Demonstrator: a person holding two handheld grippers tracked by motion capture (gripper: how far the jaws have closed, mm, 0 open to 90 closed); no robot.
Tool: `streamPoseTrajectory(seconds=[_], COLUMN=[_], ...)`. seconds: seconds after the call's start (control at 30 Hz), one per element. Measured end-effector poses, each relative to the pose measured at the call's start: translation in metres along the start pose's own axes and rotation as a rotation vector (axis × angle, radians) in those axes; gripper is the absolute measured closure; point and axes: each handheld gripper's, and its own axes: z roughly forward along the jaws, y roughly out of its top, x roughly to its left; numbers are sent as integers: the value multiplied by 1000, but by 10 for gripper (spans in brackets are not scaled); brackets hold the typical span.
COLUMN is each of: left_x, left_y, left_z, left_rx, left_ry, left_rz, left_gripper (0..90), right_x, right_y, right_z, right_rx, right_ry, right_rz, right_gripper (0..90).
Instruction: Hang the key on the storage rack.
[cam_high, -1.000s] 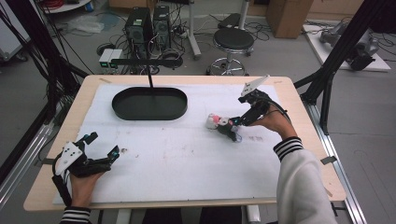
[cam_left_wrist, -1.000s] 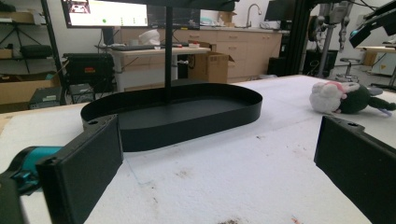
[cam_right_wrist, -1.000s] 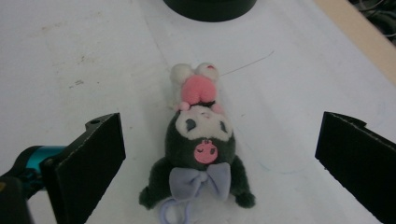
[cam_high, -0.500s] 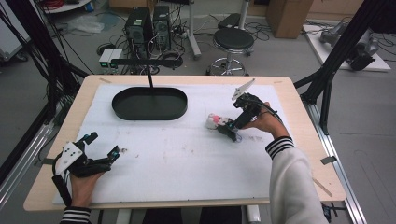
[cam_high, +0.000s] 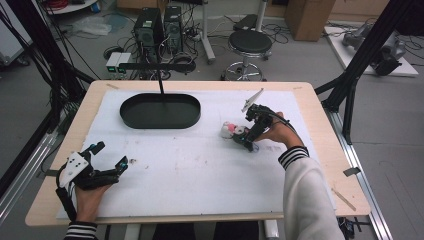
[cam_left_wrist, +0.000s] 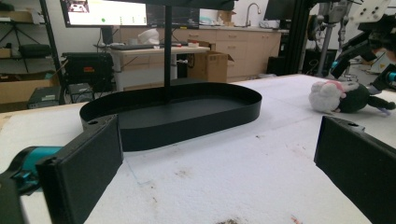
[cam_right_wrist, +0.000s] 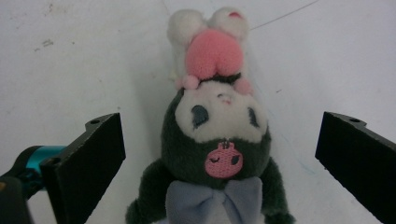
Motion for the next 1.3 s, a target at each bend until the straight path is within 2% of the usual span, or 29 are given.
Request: streamPoseTrajectory(seconds=[0.1,0.2,0.33,0.37,0.43,0.57,0.7,0.8,0.87,0.9,1.0,1.2,1.3], left_x=[0,0,0,0,0,0,0,0,0,0,0,0,1], left_y=[0,0,0,0,0,0,0,0,0,0,0,0,0], left_z=[0,0,0,0,0,0,0,0,0,0,0,0,0], left_rx=[1,-1,-1,-1,-1,1,2,3,3,3,3,2,0], left_ry=[-1,0,-1,-1,-1,-2,-2,-1,-1,0,0,-1,3], left_rz=[3,-1,0,0,0,3,4,6,6,6,7,6,-8], left_gripper=[17,17,17,17,17,17,17,17,17,17,17,17,17], right_x=[0,-1,0,1,1,1,1,1,1,1,0,1,2], right_y=[0,0,1,1,1,2,2,2,3,3,3,4,4], right_z=[5,7,13,15,17,21,24,27,27,27,26,25,24], right_rx=[22,17,49,54,59,74,92,119,117,113,111,116,116], right_ry=[3,6,19,8,24,28,16,18,0,2,5,2,0], right_rz=[4,11,3,1,-3,-11,-7,-6,-35,-35,-47,-51,-48], right_gripper=[5,5,5,5,5,6,90,286,354,374,409,424,427])
